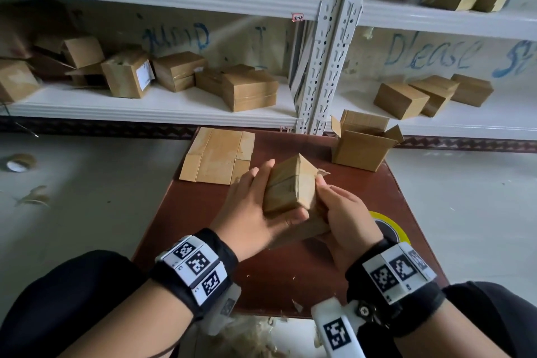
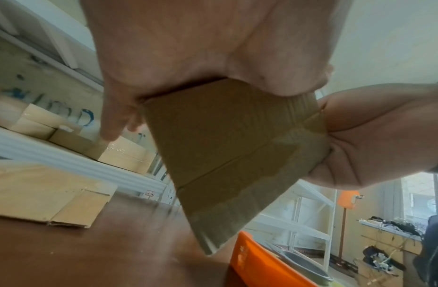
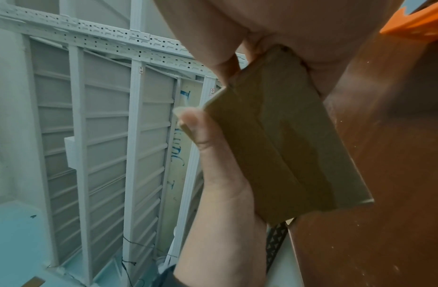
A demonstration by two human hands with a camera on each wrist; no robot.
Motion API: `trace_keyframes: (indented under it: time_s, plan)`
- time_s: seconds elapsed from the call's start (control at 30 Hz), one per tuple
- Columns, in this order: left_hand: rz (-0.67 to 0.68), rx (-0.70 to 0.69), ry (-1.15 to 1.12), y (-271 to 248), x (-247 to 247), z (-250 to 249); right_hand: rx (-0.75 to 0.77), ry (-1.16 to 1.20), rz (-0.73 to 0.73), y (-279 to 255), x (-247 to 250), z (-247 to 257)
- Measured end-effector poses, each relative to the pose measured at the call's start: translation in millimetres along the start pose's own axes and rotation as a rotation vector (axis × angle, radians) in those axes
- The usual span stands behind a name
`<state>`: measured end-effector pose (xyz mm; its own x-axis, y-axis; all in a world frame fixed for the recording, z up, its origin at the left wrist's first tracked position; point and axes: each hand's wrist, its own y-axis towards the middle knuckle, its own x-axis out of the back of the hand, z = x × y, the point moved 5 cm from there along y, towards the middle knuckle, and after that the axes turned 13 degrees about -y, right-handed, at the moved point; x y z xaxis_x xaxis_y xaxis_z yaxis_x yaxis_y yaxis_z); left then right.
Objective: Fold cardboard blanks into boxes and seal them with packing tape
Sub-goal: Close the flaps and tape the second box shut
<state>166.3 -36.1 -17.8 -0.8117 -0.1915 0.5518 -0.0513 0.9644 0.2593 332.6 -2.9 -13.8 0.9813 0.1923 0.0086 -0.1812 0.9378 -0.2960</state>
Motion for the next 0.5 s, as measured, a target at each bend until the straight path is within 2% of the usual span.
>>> trace_keyframes:
  time_s: [0.17,0.27,0.5]
  plan:
    - [-0.014,0.025,-0.216,-1,-7,-1,0.017,-0.060,0.017,2,-7,-4]
    - [-0.024,0.032,-0.204,-3,-9,7,0.001,-0.059,0.038,2,-14,-7]
    - [-0.071,-0.110,-0.170,-5,-4,2,-0.001,-0.084,0.038,9,-19,-10]
